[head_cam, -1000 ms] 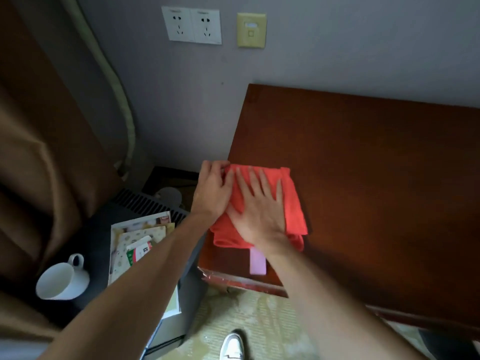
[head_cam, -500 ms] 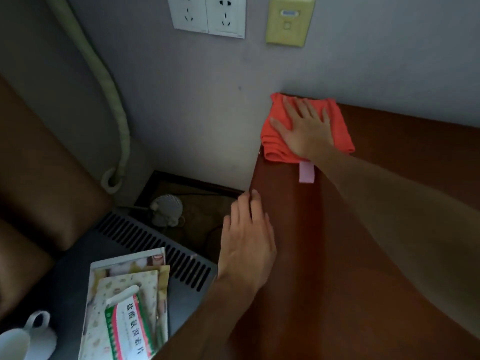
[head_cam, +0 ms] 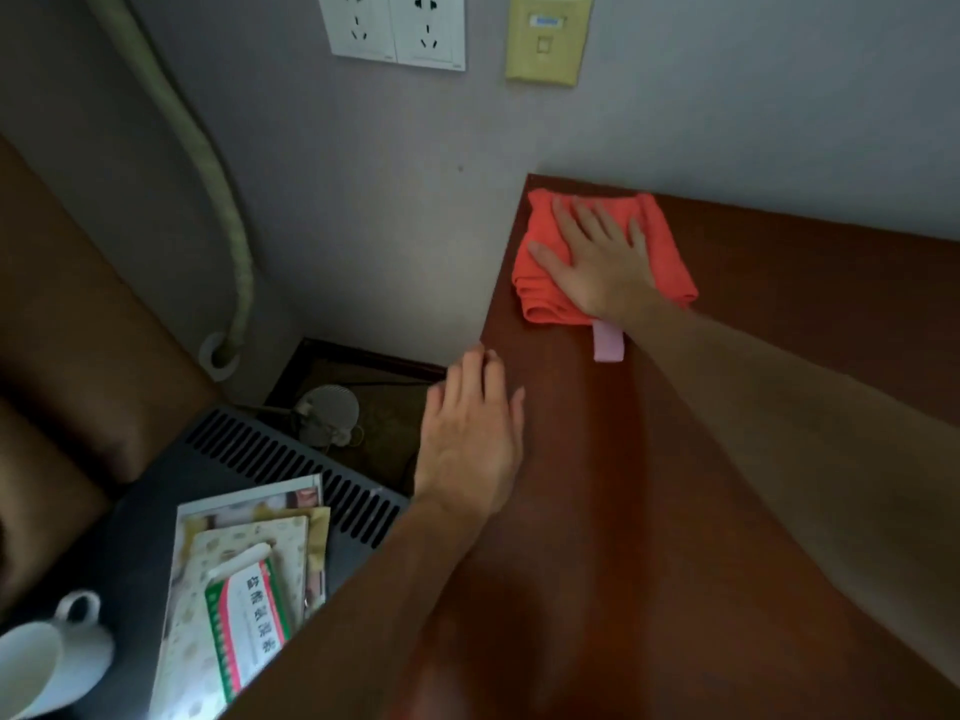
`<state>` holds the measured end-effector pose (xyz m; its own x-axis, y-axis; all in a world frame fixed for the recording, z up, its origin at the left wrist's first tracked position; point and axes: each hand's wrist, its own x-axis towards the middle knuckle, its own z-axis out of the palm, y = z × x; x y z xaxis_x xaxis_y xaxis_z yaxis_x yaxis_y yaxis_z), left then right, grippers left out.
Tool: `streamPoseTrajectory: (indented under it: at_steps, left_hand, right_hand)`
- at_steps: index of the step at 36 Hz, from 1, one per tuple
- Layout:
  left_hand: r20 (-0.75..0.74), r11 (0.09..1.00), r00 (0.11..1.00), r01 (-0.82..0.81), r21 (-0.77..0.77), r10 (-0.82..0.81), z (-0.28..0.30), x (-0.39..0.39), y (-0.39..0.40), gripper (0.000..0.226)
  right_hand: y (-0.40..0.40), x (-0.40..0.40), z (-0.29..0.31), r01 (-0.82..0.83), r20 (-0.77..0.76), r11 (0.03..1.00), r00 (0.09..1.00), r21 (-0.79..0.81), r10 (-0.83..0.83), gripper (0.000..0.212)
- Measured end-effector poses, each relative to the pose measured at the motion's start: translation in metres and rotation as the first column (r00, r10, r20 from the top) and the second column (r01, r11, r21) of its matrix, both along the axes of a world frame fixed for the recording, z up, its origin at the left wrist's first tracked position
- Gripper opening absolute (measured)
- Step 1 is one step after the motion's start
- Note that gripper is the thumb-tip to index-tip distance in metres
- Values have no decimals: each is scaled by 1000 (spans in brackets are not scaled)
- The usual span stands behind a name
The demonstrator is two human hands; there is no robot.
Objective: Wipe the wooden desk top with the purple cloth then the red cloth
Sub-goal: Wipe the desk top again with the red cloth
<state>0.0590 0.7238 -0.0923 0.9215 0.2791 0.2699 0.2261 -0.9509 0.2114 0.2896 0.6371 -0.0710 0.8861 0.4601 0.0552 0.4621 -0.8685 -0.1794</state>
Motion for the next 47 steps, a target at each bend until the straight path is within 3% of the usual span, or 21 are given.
streamPoseTrajectory:
  at_steps: [5, 10, 14, 18, 24, 30, 40, 47]
  left_hand:
    - [-43, 997, 999, -18, 72, 21, 3, -8, 0, 45]
    - [-126, 976, 991, 71, 204, -46, 22, -24, -19, 36]
    - [-51, 995, 999, 1, 99, 4, 23, -48, -57, 25]
    - [-91, 1000, 996, 23, 2, -23, 18, -61, -86, 32]
    - [-98, 998, 995, 26, -60, -32, 20, -33, -87, 36]
    - [-106, 996, 993, 51, -72, -58, 7, -9, -79, 43]
    - [-119, 997, 991, 57, -46, -62, 3, -11, -78, 47]
    - [-102, 998, 993, 57, -28, -60, 1, -14, -81, 46]
  right_hand:
    - [-64, -108, -1, 36, -10, 999, 999, 17, -36, 75]
    - [-136, -242, -4, 39, 39, 998, 998, 47, -41, 78]
    - [-183, -327, -7, 16, 60, 997, 998, 75, -21, 75]
    - [-202, -352, -10, 5, 37, 997, 999, 78, -8, 74]
    - [-191, -301, -17, 44, 36, 994, 998, 102, -48, 71]
    - [-163, -169, -14, 149, 13, 988, 989, 50, -150, 71]
    - [-115, 29, -7, 140, 4, 989, 990, 42, -141, 71]
    - [-112, 81, 0, 147, -8, 989, 989, 22, -147, 72]
